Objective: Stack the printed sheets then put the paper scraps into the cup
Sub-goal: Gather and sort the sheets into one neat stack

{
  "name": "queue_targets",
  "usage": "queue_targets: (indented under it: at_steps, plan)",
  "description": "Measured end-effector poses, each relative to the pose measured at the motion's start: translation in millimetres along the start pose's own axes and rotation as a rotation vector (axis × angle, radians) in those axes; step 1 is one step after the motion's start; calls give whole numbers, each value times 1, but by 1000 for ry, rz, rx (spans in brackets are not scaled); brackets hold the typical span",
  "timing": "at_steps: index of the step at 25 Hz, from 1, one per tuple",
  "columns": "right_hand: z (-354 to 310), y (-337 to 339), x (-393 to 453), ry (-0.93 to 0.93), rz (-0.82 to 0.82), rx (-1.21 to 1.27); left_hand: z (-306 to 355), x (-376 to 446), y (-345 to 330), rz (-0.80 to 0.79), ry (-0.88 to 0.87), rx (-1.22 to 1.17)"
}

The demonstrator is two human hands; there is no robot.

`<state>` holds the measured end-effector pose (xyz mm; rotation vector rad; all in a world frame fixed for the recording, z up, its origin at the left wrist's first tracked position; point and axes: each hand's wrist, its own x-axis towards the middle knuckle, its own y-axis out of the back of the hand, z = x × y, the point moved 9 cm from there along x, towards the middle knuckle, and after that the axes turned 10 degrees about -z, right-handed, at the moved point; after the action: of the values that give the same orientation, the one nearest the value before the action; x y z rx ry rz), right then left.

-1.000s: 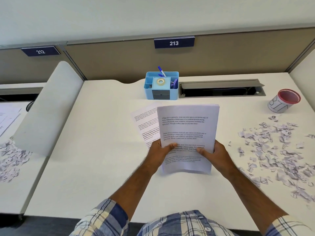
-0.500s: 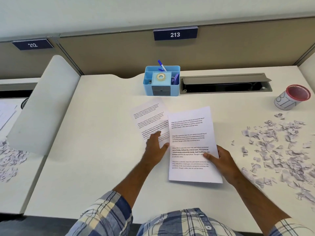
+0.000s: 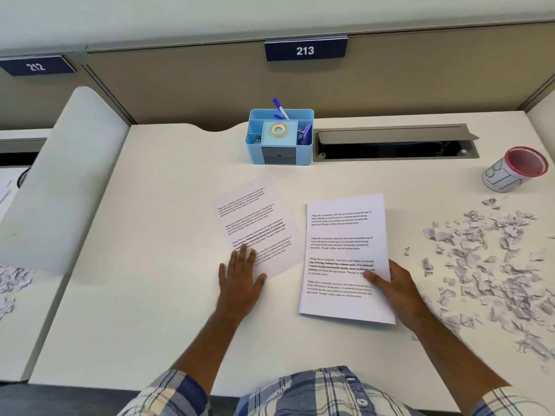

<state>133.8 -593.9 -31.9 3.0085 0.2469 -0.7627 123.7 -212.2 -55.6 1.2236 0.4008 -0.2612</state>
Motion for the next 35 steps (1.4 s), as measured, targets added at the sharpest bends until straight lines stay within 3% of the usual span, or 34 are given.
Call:
queue_targets:
  at_steps: [13,18,26,35]
  plan:
    - [1,-5,-5,17,-18,6,-108,-35,26,-144,226,-196]
    - [0,-10,-14,32,-30,7,-97,-30,52,106,260,-273]
    - [5,-11,-35,37,-14,-2,-84,-21,52,-46,553,-266]
    - [10,-16,-51,48,-4,-24,-72,-42,66,48,335,-660]
